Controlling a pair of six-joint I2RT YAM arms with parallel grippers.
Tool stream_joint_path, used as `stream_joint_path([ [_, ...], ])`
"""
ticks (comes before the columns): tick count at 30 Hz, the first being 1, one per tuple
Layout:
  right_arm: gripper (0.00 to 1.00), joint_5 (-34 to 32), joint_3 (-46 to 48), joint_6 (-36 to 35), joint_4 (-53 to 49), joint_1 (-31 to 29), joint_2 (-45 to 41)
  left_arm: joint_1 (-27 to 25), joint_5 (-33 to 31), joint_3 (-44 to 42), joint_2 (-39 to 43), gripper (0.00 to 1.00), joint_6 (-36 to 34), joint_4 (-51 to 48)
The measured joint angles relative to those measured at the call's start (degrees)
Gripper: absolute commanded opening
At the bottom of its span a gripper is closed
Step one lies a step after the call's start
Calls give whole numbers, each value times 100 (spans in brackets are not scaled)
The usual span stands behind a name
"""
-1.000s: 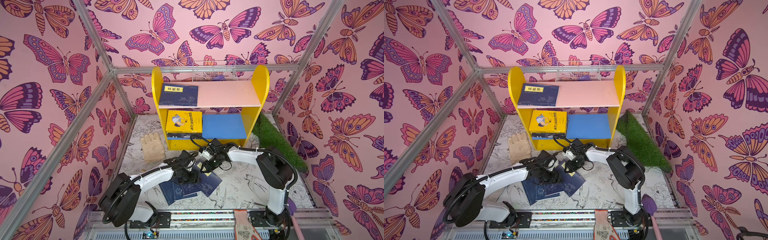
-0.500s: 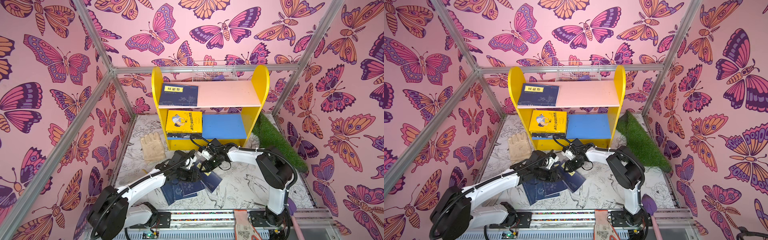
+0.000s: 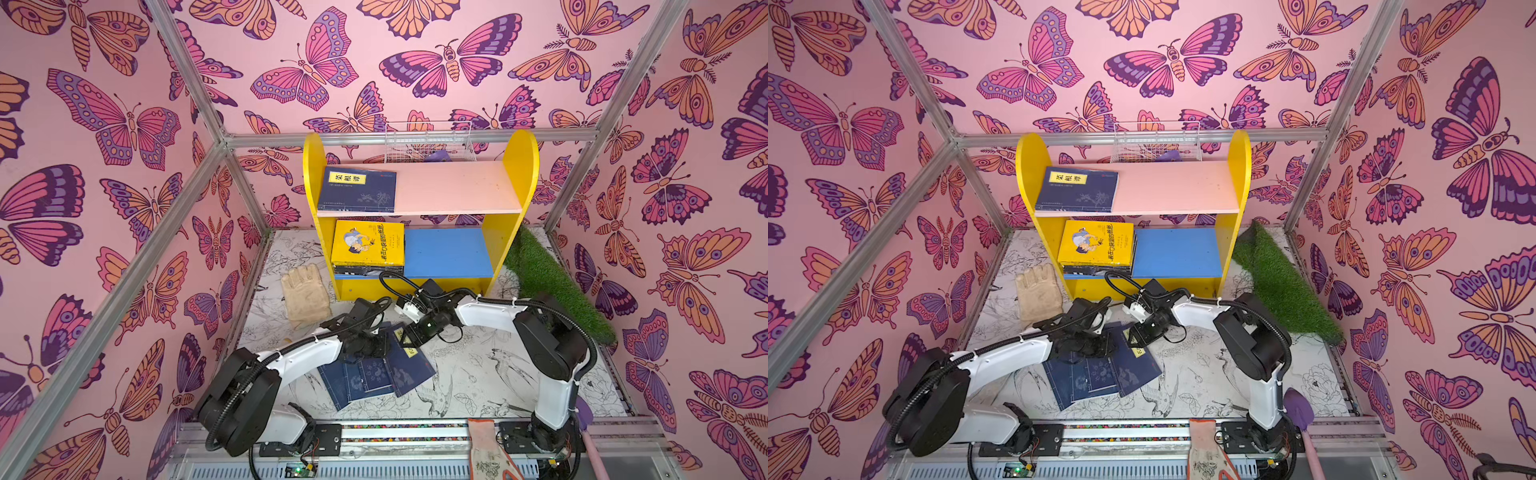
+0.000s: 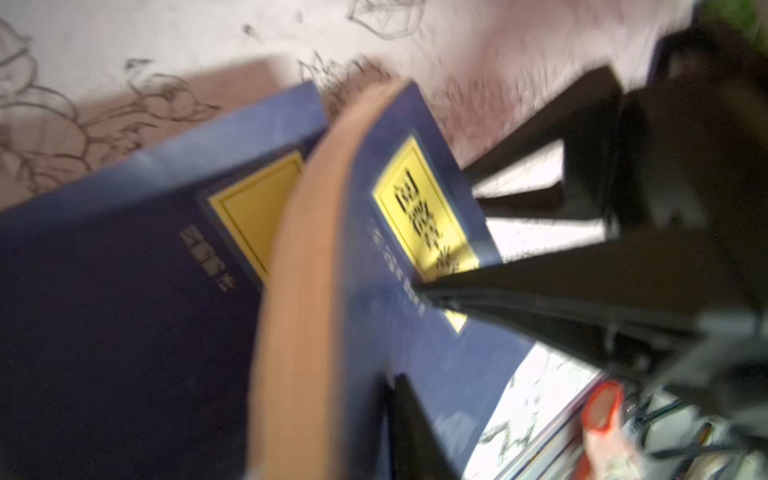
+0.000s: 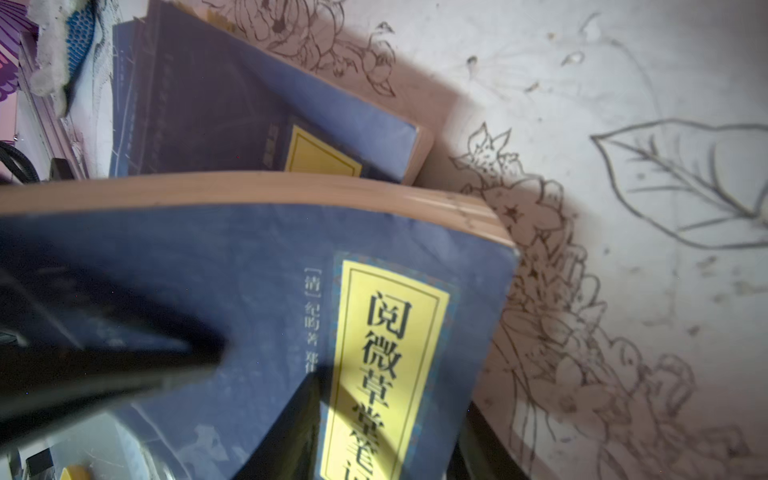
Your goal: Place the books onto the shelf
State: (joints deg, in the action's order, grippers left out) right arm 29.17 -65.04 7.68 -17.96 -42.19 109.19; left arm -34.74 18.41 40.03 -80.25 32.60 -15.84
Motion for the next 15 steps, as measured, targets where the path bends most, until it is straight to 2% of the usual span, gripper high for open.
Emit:
stream_joint_path([
  [7, 48, -107, 229, 2, 48, 9, -367, -4, 153, 127, 262, 0, -66, -184],
  [10, 54, -122, 544, 129, 284, 59, -968, -17, 306, 59, 1086, 0, -188, -234],
  [15, 68, -186, 1093, 525, 584, 586, -2723, -15, 590, 144, 2894, 0, -251, -208],
])
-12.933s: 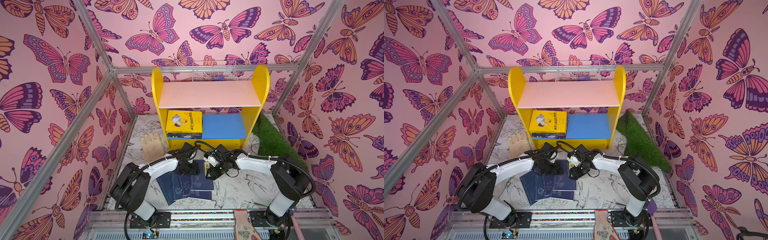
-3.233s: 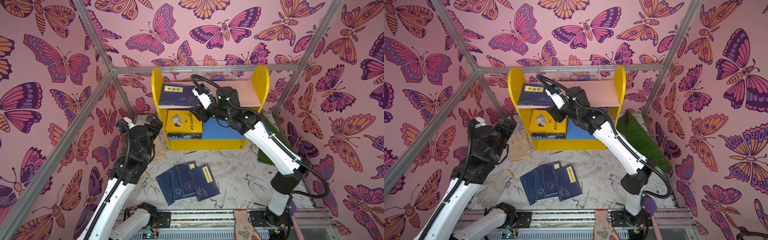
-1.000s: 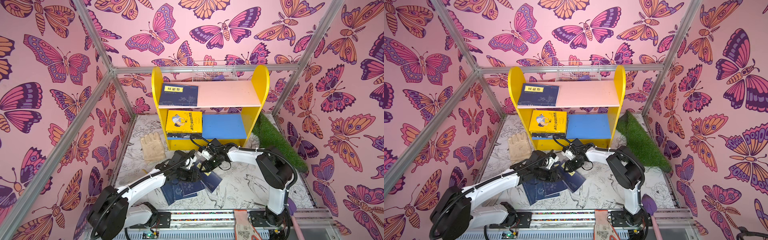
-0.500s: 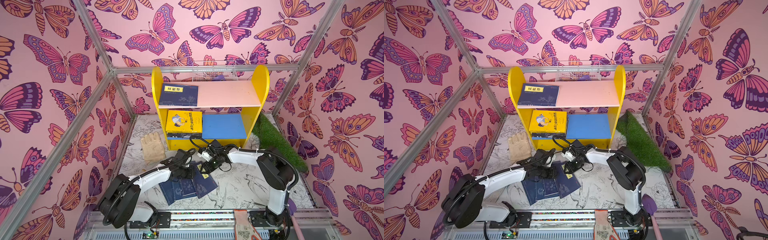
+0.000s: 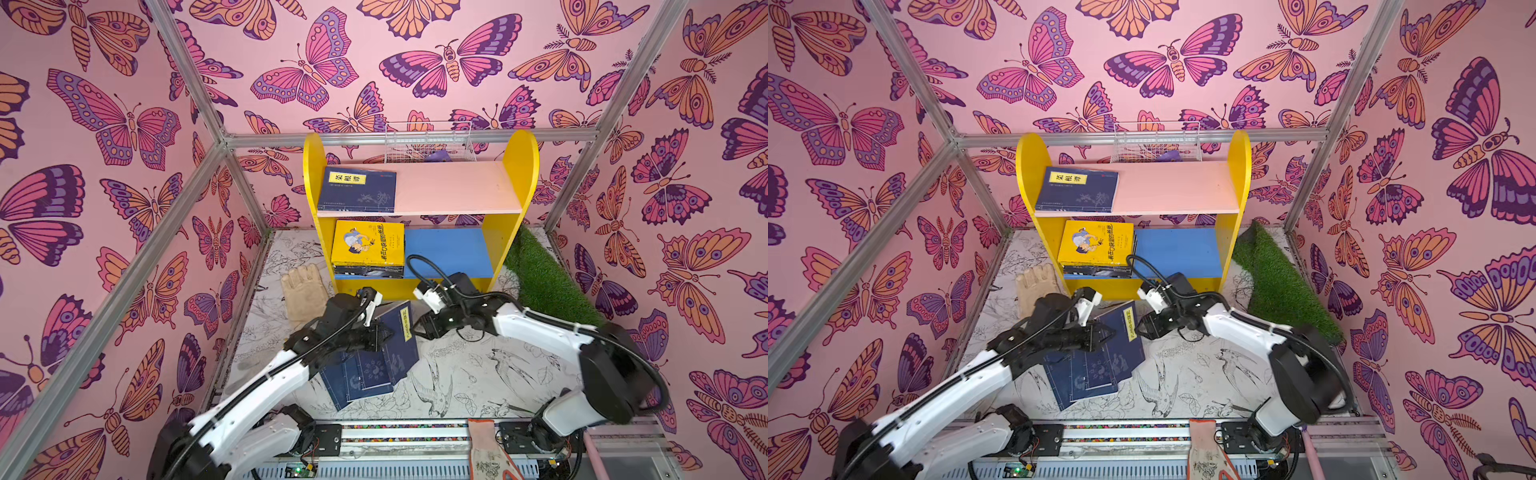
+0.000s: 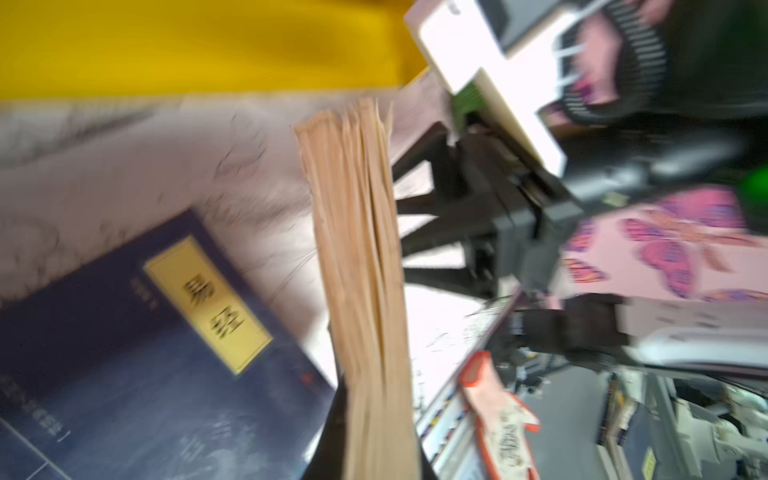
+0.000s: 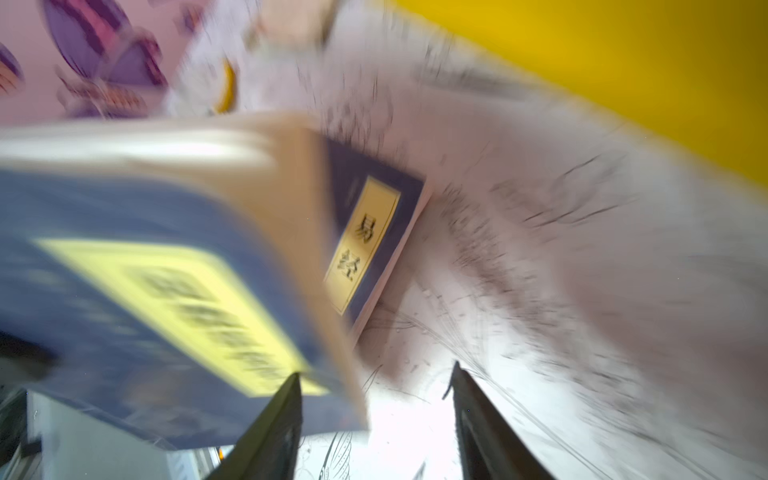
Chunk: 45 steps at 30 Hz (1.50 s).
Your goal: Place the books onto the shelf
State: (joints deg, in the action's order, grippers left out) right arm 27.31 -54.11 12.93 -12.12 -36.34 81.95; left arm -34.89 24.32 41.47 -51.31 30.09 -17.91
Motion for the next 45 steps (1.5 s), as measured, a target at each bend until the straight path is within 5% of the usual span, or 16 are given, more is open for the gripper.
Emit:
stream_joint_path([
  [8, 84, -146, -184, 358, 420, 181, -2439, -15, 485, 1255, 872, 0, 273, 573],
  [14, 85, -122, -748, 726, 793, 179, -2868, -37, -461, 1351, 979, 0, 732, 2175],
  [21, 83, 160, -811, 1480, 1781, 177, -2647, -33, -1580, 1394, 376, 0, 955, 3838],
  [30, 79, 623, -951, 2688, 3239, 175, -1613, -33, -1891, 1408, -24, 0, 1145, 4715],
  [45, 47, 1224, -1676, 4385, 5160, 81, -505, -33, -1947, 1453, -81, 0, 1290, 5287],
])
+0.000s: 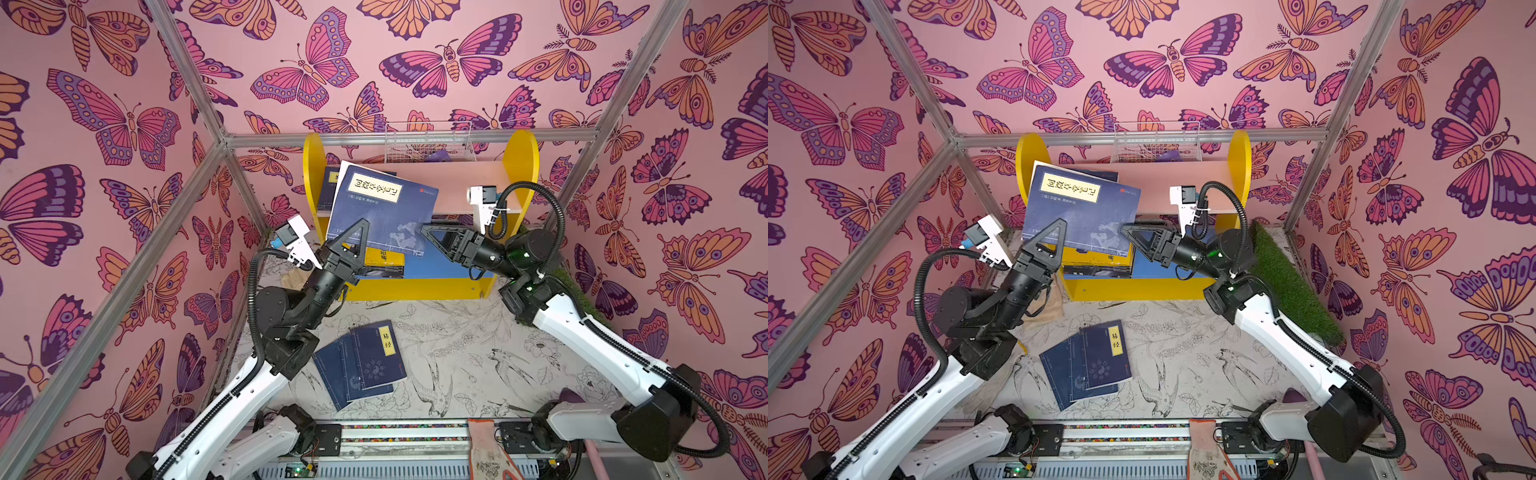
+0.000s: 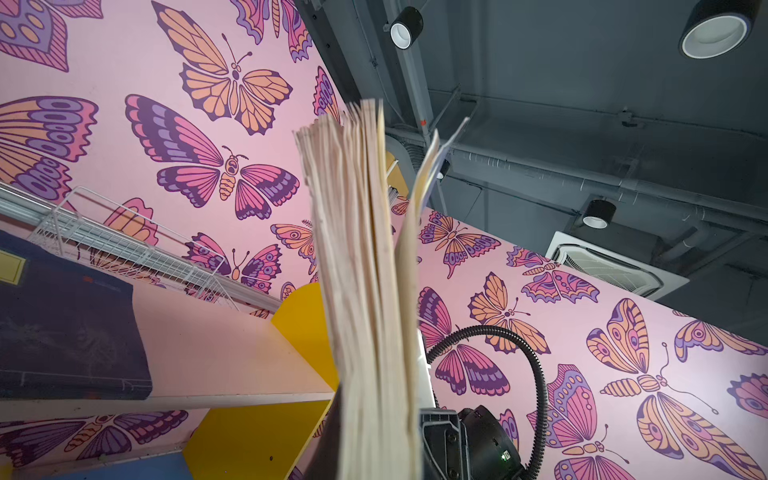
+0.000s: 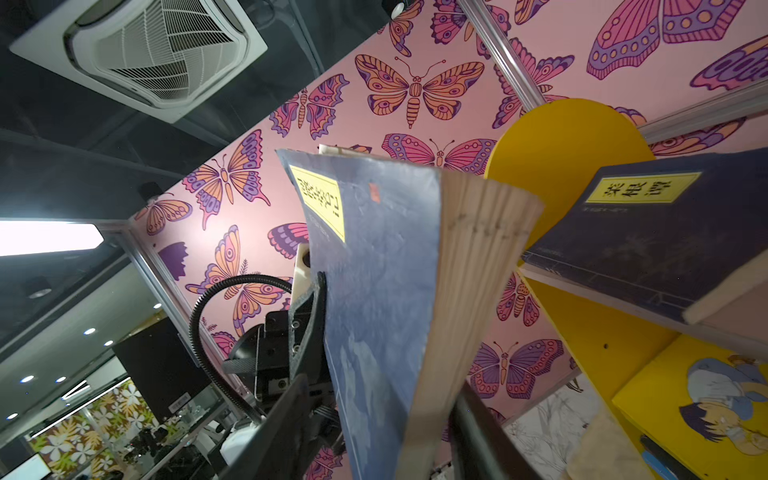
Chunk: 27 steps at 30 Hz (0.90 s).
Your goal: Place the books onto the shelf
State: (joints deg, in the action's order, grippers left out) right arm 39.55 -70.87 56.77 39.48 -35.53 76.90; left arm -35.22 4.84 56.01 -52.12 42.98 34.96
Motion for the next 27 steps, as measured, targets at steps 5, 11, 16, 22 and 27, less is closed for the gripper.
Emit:
stream_joint_path([
  [5, 19, 70, 0, 240, 160, -122, 120, 0, -17, -4, -74, 0, 24, 125],
  [11, 0, 116, -223, 81, -229, -131, 120, 0, -107, -7, -46, 24, -46, 83],
  [16, 0, 111, -1362, -439, -1674, -63, 295, 17, -625, -11, 170, 79, -400, -697],
  [22, 0, -72, -3475, -916, -3541, 350, 1097, 44, -2293, 9, 831, 80, -487, -2524],
  [27, 0, -138, -5158, -1071, -4837, 505, 2179, 72, -3412, 87, 1025, 79, -186, -4127],
])
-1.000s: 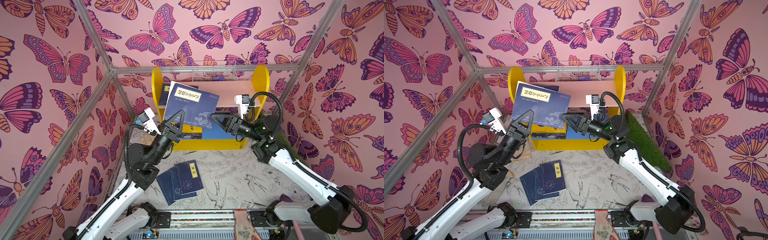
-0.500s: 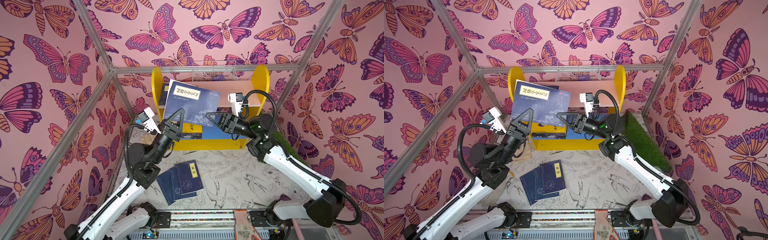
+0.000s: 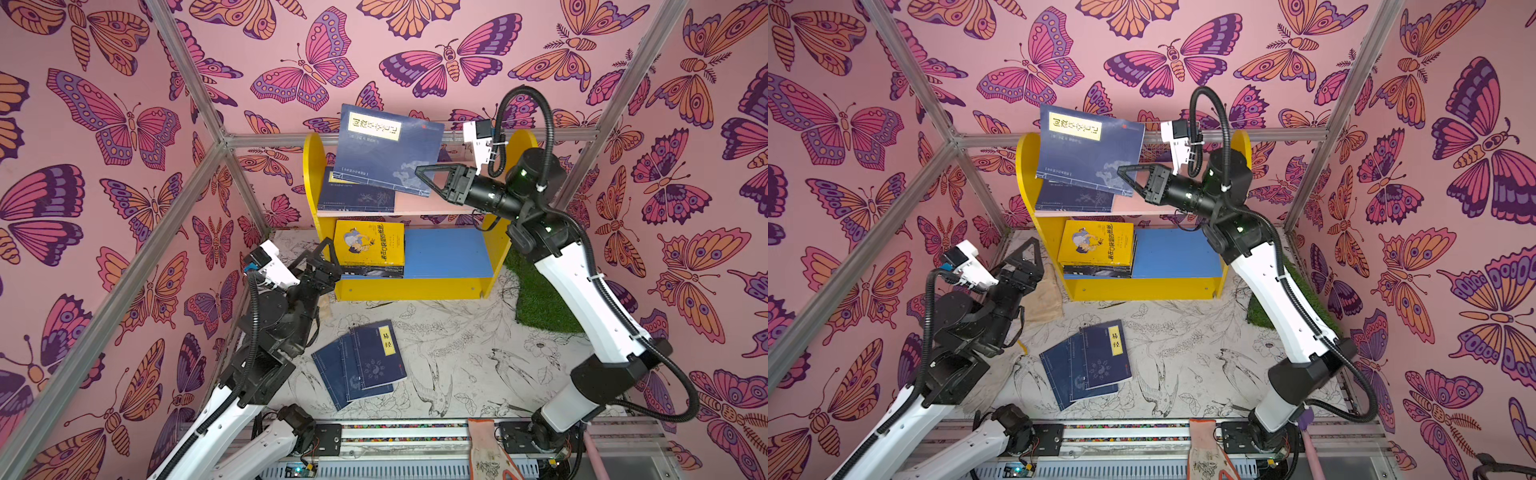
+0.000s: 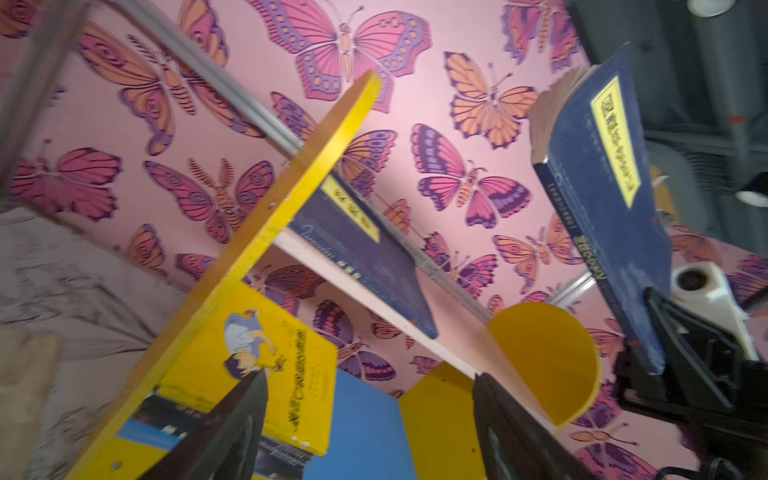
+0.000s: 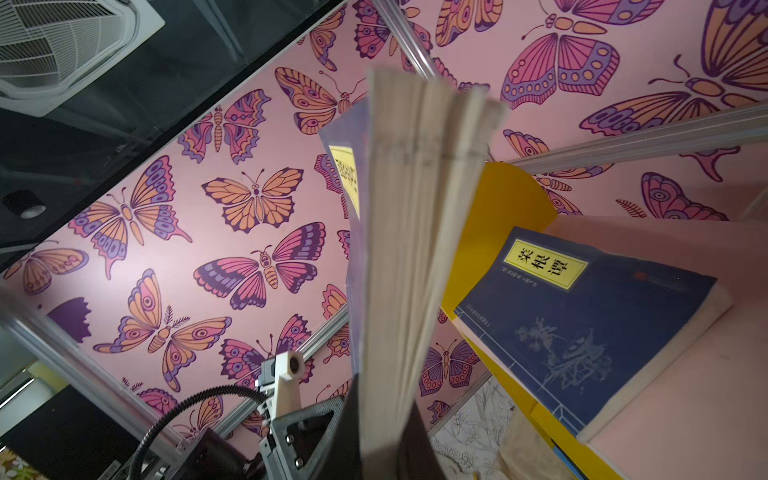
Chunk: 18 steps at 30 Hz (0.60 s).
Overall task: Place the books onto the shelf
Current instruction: 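Lay the book on the top shelf with the right gripper while the left gripper withdraws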
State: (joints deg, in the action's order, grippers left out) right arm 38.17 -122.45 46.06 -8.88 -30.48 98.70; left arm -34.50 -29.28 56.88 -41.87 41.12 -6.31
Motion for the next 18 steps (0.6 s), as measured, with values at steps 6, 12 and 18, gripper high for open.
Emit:
stream_joint_path([
  [6, 0, 70, -1458, 221, -765, 2, 1342, 0, -369, -310, 57, 77, 542, -1034],
  [12, 0, 92, -1939, 542, -988, 2, 2028, 0, -295, -664, 59, 77, 1045, -1508],
  [18, 0, 151, -1969, 752, -1086, 2, 2186, 0, -111, -776, -72, 77, 1338, -1648],
])
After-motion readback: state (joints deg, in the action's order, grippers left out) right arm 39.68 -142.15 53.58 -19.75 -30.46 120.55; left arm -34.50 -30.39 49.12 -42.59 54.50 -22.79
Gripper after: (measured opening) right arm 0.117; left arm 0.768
